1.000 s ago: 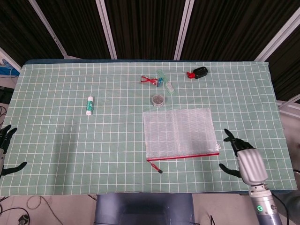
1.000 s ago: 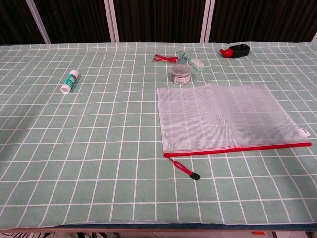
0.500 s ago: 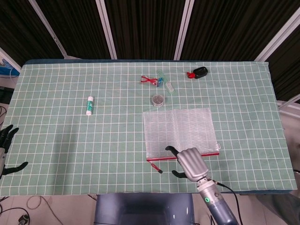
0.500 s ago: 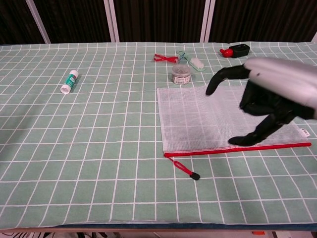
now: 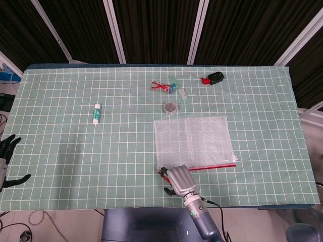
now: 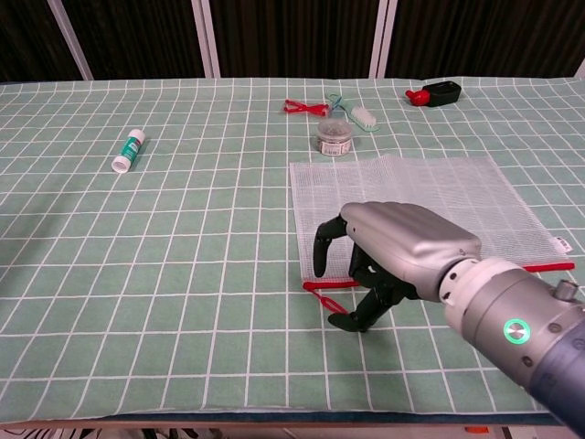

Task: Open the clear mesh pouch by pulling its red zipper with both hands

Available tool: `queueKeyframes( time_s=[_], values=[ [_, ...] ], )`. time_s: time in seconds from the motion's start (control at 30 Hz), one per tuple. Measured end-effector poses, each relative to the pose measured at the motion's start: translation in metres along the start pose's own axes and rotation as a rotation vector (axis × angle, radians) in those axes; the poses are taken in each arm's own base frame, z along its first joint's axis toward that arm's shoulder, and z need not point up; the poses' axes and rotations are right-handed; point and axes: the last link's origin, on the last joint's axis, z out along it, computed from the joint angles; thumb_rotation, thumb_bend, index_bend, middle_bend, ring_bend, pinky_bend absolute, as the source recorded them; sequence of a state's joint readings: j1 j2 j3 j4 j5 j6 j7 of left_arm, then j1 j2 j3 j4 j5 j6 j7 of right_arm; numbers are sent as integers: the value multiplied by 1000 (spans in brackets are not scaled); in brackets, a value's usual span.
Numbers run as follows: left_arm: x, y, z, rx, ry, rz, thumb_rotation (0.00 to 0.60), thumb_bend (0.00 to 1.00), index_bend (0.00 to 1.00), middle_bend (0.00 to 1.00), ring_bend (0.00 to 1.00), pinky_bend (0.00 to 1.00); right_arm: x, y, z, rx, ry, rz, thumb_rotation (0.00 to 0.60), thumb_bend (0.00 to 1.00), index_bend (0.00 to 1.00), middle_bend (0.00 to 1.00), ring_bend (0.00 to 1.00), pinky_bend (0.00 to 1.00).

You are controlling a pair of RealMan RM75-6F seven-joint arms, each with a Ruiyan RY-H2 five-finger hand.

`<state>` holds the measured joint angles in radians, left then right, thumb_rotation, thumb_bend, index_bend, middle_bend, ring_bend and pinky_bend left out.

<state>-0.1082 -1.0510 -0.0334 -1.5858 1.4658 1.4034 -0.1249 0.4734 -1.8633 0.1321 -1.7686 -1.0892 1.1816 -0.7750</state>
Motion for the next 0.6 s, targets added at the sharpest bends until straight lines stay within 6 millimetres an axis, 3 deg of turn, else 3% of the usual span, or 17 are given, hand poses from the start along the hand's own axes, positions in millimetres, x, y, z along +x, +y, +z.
queueKeyframes(
  time_s=[0.27, 0.6],
  values=[
    [0, 0, 1, 2, -4, -8, 600, 15, 0, 0, 0, 0, -18, 5, 12, -69, -24, 58, 600, 312, 466, 1000, 1000, 1000],
    [0, 0, 1, 2, -2, -13, 600, 15, 0, 0, 0, 0, -26, 6, 16, -95, -18, 94, 600, 356, 485, 1000, 1000, 1000]
  ],
)
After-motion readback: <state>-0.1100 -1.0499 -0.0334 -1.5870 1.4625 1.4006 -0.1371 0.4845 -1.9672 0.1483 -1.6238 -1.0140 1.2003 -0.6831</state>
